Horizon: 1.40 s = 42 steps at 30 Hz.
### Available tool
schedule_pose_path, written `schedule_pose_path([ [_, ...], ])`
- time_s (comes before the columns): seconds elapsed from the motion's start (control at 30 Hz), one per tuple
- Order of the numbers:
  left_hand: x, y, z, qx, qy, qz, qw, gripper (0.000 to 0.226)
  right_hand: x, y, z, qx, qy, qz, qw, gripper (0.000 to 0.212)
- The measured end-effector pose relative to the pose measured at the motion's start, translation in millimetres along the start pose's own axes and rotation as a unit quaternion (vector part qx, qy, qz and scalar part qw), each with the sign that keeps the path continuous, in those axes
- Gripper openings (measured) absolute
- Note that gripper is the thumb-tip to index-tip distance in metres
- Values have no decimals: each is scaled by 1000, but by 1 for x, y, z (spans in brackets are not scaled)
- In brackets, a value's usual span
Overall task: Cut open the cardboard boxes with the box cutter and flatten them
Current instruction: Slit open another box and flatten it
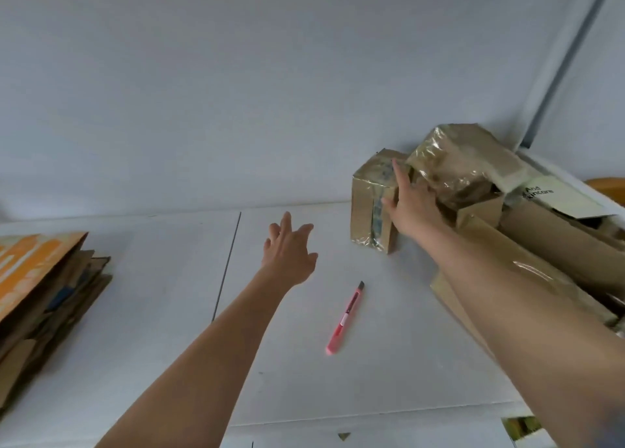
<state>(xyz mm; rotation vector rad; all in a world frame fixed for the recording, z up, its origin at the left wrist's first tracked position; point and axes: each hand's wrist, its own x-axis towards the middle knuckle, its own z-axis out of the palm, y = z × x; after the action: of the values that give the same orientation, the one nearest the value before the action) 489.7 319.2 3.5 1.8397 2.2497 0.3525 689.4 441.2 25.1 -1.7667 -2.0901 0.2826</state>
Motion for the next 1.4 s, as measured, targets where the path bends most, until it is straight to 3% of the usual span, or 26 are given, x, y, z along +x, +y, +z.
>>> schedule_pose_path([
  [0.1, 12, -7, 20, -11, 5, -2, 1000, 62, 7, 11, 27, 113, 26, -7, 993, 56],
  [0.27, 19, -24, 38, -42, 4, -13, 999, 65, 6, 12, 54, 184, 140, -142, 962, 24],
  [0.37, 12, -32, 39, -93, -10, -12, 996, 70, -11, -4, 64, 214, 142, -195, 947, 16],
  [0.47, -3, -40, 26, -172, 27, 26, 984, 73, -32, -33, 63, 295, 133, -166, 932, 15],
  [0.57, -21, -58, 1, -243, 80, 16, 966, 64, -52, -60, 56, 357, 89, -116, 923, 18],
  [0.73, -53, -89, -47, -260, 54, -87, 960, 24, -85, -95, 43, 364, -53, -59, 928, 28],
  [0.9, -89, -99, -72, -159, -87, -119, 976, 35, -113, -121, 40, 346, -201, -14, 916, 26],
  [1.0, -104, -98, -68, -132, -100, -138, 976, 36, -129, -123, 46, 375, -251, 8, 892, 28],
  [1.07, -107, -98, -66, -171, -105, -168, 965, 36, -134, -113, 52, 386, -254, 42, 886, 31],
  [1.1, -108, -100, -63, -201, -106, -186, 956, 36, -134, -104, 55, 341, -237, 41, 909, 31],
  [1.17, -112, -103, -59, -231, -96, -202, 947, 36, -134, -75, 63, 113, -219, -9, 969, 36],
  [1.2, -114, -103, -58, -228, -90, -202, 948, 36, -137, -61, 67, 6, -230, -28, 973, 45],
  [1.27, -119, -102, -56, -232, -86, -206, 947, 36, -147, -36, 75, -101, -276, -46, 955, 58],
  [1.4, -125, -98, -56, -261, -86, -220, 936, 33, -153, -12, 89, -219, -259, -135, 931, 39],
])
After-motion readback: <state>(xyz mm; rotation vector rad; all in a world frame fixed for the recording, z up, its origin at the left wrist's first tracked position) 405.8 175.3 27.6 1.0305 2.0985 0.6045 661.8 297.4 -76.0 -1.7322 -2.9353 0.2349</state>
